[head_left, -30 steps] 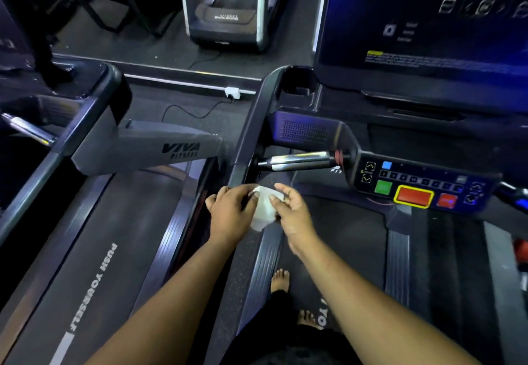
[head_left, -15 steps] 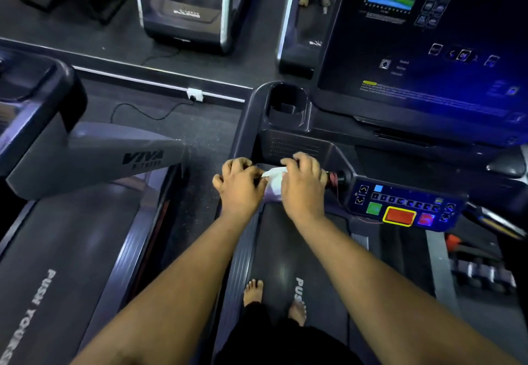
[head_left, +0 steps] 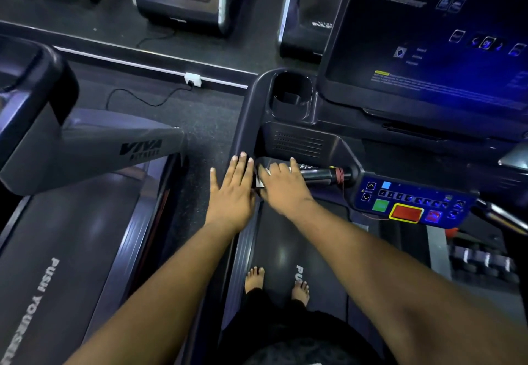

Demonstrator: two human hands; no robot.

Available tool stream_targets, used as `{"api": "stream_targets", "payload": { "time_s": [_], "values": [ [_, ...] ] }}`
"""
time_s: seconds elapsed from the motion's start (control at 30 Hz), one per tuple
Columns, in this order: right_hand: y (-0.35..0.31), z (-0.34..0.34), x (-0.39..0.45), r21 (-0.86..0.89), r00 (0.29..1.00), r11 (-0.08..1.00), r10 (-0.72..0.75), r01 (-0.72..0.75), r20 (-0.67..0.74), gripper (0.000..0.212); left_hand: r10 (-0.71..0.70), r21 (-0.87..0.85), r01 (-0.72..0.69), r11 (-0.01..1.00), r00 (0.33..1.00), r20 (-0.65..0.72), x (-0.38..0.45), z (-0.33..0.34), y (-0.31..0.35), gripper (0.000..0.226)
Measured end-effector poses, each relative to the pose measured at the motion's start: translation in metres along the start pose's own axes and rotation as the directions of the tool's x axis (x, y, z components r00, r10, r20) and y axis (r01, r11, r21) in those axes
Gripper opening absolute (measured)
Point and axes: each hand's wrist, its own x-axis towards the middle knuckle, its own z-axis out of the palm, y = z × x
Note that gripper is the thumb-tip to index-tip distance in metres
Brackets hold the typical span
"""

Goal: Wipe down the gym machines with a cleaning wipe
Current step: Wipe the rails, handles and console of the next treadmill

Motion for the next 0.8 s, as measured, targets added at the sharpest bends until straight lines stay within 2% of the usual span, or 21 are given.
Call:
{"api": "stream_targets", "payload": {
  "time_s": [0.07, 0.13, 0.2, 0.43, 0.53, 0.63, 0.7, 0.8],
  "values": [
    [0.003, 0.006, -0.009, -0.05, 0.998, 0.999, -0.009, 0.006, -0.056, 0.063, 0.03, 0.066, -0.031, 0.997, 0.999, 0.025, 0.003, 0.0, 0.002, 0.073],
    [0.006, 0.017, -0.027, -0.069, 0.991, 0.998, -0.001, -0.009, -0.136, 0.07, 0.03, 0.073, -0.032, 0.997, 0.999, 0.031, 0.005, -0.001, 0.002, 0.077],
    [0.01, 0.027, -0.04, -0.08, 0.988, 0.997, -0.006, -0.007, -0.153, 0.076, 0.033, 0.07, -0.035, 0.997, 0.999, 0.026, 0.005, 0.001, 0.0, 0.08],
    [0.019, -0.004, 0.01, -0.054, 1.0, 0.999, 0.002, -0.002, 0.013, 0.073, 0.044, 0.021, -0.044, 0.999, 0.999, 0.011, 0.01, 0.001, -0.003, 0.075],
    [0.023, 0.01, -0.012, -0.058, 0.995, 0.997, -0.049, 0.044, -0.09, 0.07, 0.047, 0.009, -0.047, 0.999, 0.999, 0.015, 0.009, 0.0, -0.004, 0.077],
    [0.024, 0.033, -0.049, -0.03, 0.976, 0.996, -0.087, 0.083, -0.2, 0.076, 0.055, 0.002, -0.055, 0.998, 0.998, 0.02, 0.009, 0.0, -0.004, 0.077],
    [0.025, 0.035, -0.053, -0.007, 0.964, 0.997, -0.075, 0.076, -0.255, 0.07, 0.056, 0.002, -0.057, 0.998, 0.998, 0.015, 0.009, -0.001, -0.004, 0.077],
    [0.021, 0.022, -0.028, 0.03, 0.961, 1.0, 0.012, -0.004, -0.275, 0.047, 0.057, 0.001, -0.057, 0.998, 0.998, 0.009, 0.01, -0.001, -0.003, 0.077]
  ]
}}
